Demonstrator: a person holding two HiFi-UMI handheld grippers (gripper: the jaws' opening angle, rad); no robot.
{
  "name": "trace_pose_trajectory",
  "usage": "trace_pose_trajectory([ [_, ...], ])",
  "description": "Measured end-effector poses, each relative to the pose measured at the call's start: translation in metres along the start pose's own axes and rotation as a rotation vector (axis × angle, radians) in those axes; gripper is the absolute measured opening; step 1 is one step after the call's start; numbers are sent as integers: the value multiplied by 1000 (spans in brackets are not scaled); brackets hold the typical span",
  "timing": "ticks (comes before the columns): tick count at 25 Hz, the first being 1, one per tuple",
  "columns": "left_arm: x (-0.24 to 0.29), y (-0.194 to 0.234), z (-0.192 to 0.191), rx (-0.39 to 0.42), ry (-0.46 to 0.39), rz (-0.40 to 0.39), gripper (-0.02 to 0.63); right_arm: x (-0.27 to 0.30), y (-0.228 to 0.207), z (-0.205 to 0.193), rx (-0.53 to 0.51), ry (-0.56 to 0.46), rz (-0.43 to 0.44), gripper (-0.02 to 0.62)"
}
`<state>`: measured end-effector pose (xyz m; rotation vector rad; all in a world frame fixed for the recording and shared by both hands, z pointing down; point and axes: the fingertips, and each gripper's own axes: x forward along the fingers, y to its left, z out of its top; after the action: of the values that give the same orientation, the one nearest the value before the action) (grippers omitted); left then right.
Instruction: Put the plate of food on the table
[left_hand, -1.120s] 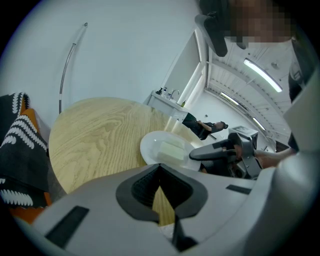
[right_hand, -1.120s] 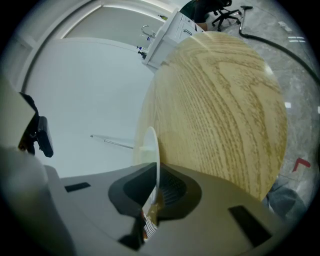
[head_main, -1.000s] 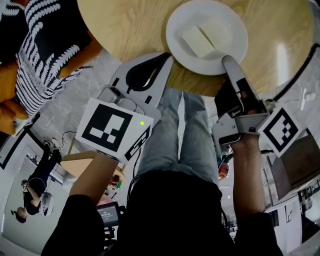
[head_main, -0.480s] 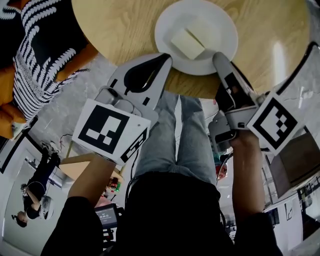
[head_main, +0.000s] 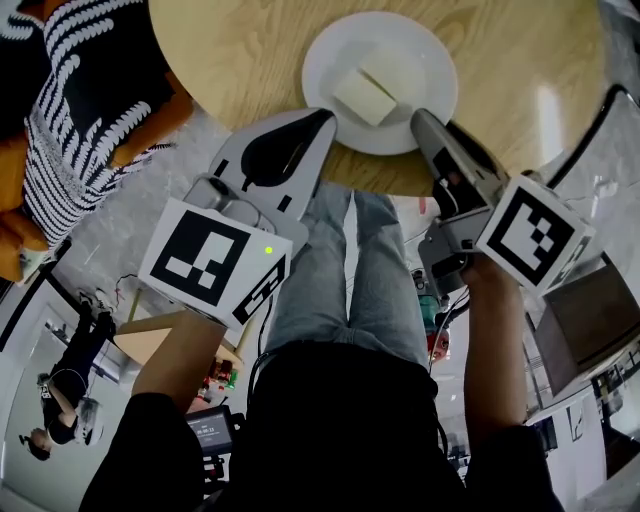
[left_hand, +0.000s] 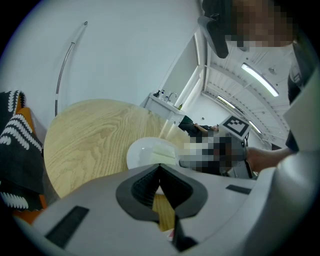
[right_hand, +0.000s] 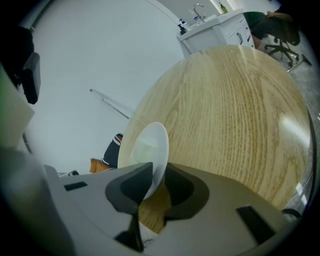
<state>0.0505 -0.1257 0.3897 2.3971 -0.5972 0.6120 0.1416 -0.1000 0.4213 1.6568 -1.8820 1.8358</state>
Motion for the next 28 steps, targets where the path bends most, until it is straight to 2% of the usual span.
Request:
trace_pose_trajectory([
  [3,-2,-1,5,3,-9,0,6,-1,3,-1,-46,30,11,84],
  [10,-7,-1,13,5,-17,10,6,-2,12,-8,-208,147,80,173],
  [13,-9,-3,17,9,-22,10,8,-4,12,-15,-306,211,100,205],
  [16,-12,-7,23,13,-28,8,8,-5,10,-23,-390,264,98,207],
  [20,-17,-12,29,22,-38,10,8,-4,3,-27,-396,287,95,206],
  [28,-31,-15,40,40,-63,42,8,-8,-5,-26,-337,240,93,206],
])
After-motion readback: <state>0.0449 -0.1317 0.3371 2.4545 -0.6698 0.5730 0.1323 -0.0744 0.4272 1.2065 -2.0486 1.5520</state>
